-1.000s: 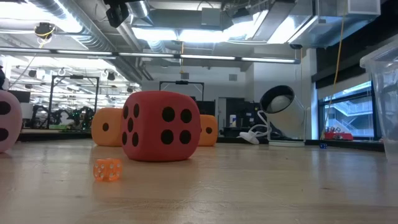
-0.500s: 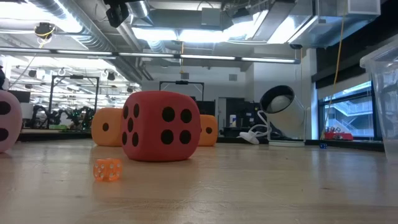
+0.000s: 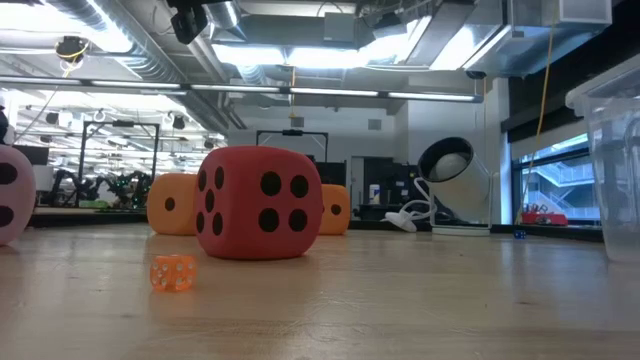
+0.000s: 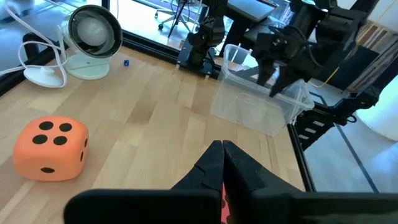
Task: Pick & Place Dice
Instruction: Put the blue small die into the transparent bin
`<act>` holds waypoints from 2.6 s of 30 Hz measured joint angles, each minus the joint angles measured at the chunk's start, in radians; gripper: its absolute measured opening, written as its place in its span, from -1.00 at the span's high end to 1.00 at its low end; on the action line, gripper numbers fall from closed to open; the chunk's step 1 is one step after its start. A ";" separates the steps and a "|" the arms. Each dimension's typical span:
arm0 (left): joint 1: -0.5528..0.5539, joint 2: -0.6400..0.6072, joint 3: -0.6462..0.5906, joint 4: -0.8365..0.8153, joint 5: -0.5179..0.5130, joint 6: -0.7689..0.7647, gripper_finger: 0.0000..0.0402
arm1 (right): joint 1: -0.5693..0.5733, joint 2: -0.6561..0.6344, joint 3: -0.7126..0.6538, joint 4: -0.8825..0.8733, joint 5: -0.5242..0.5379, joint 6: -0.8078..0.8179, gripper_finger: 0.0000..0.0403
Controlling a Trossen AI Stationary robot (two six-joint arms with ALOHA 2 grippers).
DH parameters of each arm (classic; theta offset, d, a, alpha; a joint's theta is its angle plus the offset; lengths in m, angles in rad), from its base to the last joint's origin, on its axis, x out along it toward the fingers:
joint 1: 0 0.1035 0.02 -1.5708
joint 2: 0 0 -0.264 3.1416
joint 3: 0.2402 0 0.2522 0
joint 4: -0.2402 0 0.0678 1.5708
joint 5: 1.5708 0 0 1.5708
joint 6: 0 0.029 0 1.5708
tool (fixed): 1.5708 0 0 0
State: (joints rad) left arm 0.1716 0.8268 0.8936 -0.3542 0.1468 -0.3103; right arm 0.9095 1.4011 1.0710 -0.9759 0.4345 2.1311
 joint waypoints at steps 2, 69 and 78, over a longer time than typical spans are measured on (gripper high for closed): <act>0.000 0.000 0.000 0.001 0.000 0.000 0.98 | 0.000 0.000 0.000 0.006 0.002 -0.017 -0.31; -0.002 0.026 0.000 0.050 -0.034 0.018 0.98 | 0.006 -0.098 0.002 -0.210 -0.404 -0.591 -0.17; -0.002 0.068 0.000 0.203 0.035 -0.047 0.98 | 0.006 -0.103 0.002 -0.150 -0.370 -0.744 -0.10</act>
State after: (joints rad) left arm 0.1697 0.8946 0.8932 -0.1509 0.1814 -0.3575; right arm 0.9152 1.2982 1.0732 -1.1261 0.0642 1.3868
